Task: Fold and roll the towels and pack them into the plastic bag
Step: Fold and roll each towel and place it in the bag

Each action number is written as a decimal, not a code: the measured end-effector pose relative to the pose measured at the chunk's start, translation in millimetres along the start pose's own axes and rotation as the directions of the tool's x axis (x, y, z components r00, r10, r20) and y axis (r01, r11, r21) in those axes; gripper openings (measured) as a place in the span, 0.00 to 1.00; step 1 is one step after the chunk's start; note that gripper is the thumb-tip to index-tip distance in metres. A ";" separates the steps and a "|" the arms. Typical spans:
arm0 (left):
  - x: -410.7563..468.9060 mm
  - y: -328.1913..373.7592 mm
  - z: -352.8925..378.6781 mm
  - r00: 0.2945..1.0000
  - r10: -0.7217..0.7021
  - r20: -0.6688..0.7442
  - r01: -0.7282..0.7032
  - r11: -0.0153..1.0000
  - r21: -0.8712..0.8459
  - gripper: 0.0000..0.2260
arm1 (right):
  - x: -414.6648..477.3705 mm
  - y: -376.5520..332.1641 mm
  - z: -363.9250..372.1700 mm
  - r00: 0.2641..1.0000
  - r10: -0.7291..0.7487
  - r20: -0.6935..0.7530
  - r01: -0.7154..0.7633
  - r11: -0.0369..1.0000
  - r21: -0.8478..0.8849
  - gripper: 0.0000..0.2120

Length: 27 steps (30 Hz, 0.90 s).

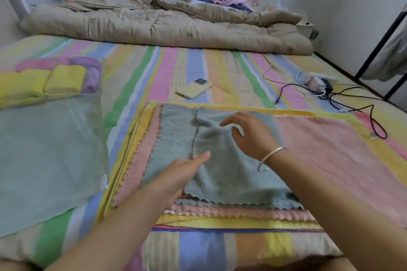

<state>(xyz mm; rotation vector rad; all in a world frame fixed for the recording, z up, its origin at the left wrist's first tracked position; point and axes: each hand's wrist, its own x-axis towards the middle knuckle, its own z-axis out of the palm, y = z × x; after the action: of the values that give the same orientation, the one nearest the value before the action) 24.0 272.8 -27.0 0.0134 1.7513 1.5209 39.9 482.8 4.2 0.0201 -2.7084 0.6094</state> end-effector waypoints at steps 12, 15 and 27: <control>15.4 -14.2 -2.0 0.963 0.214 -0.165 -0.173 0.956 0.235 0.22 | 114.9 4.7 58.4 0.961 0.239 0.139 -0.199 0.947 -0.252 0.10; 14.7 -15.2 1.7 0.934 0.299 -0.196 -0.230 0.922 0.311 0.18 | 113.0 5.3 62.7 0.978 0.202 0.054 -0.183 0.953 -0.243 0.07; -20.0 -10.0 -39.7 0.779 0.536 -0.327 -0.261 0.750 0.608 0.20 | 150.3 -40.0 85.3 0.975 0.202 -0.094 -0.207 0.977 -0.052 0.08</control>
<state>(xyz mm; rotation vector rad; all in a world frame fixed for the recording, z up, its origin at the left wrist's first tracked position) 20.2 227.4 -26.1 0.3591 2.6990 1.3384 -126.3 420.7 1.8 -0.2981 -2.6604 0.5702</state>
